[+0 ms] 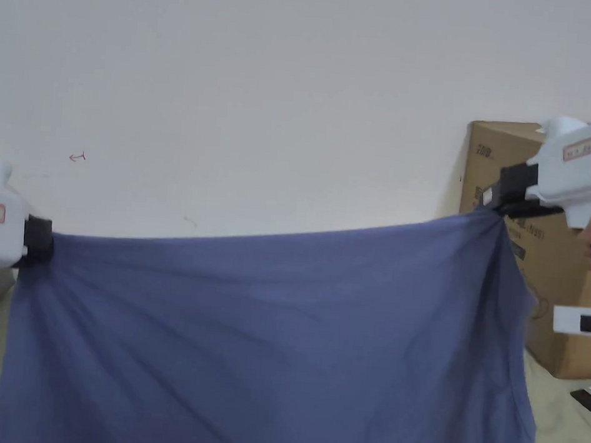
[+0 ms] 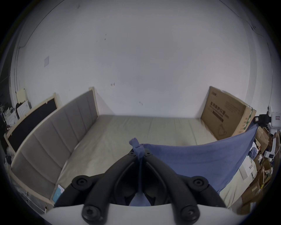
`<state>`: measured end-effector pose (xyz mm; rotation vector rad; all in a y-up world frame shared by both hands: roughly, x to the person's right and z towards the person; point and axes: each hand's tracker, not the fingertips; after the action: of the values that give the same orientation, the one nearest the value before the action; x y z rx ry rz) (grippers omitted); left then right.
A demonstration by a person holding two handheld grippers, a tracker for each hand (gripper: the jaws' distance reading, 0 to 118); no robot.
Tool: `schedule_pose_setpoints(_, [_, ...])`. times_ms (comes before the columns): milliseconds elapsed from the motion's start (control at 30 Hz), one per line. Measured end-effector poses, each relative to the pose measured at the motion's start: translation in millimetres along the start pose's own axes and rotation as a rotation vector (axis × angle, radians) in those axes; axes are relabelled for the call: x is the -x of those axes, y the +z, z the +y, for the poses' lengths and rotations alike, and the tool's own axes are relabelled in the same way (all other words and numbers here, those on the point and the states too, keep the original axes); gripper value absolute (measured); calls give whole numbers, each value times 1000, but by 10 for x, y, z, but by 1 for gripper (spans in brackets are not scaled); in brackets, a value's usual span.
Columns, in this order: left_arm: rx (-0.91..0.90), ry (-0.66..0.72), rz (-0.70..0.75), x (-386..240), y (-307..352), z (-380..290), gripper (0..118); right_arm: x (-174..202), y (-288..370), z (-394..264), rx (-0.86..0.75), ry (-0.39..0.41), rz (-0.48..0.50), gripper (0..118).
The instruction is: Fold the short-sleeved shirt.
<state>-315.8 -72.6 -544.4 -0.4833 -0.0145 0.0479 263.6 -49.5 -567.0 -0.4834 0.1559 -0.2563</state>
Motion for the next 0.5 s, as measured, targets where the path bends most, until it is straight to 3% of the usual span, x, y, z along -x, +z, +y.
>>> schedule_pose_setpoints(167, [-89, -15, 22, -19, -108, 805, 1, 220, -84, 740, -49, 58, -46, 3])
schedule_pose_setpoints(400, [-195, 1, 30, -23, -281, 1657, 1, 410, -84, 1671, -148, 15, -51, 3])
schedule_pose_setpoints(500, [-221, 8, 38, -4, -327, 1959, 1, 602, 81, 1841, -186, 35, -48, 3])
